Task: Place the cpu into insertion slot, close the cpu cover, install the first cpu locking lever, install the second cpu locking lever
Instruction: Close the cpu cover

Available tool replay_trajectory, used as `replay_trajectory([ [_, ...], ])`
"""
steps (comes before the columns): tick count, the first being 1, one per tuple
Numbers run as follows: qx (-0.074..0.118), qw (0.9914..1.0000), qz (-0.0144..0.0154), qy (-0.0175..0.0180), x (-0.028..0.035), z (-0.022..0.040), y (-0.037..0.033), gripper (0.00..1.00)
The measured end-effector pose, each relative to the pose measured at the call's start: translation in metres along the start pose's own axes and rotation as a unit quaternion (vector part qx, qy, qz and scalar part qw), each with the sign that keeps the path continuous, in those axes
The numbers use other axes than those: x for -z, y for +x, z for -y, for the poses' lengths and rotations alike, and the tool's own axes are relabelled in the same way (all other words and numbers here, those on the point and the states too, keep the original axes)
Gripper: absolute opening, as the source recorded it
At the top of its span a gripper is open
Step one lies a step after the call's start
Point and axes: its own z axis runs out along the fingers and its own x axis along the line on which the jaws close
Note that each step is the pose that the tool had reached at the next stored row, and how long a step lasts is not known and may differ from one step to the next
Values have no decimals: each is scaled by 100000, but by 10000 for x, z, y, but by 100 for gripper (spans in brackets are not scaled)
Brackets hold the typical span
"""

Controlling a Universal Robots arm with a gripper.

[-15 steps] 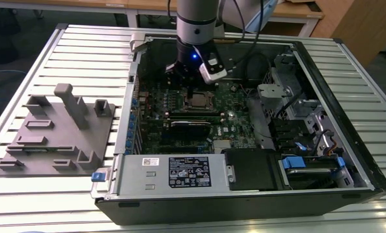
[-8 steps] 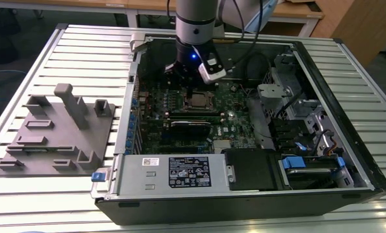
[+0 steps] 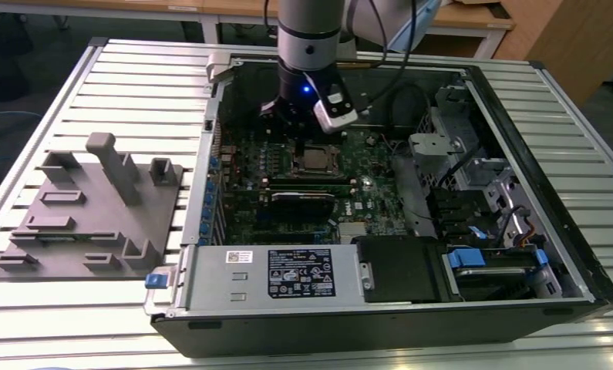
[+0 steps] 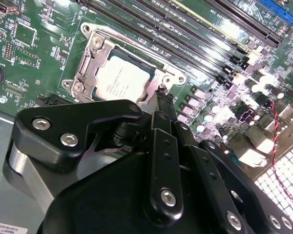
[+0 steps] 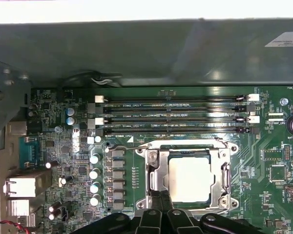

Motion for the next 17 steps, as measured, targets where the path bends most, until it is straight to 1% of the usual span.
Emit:
replay_trajectory([
  [17, -1, 100000, 1, 0, 0, 1, 38, 11],
])
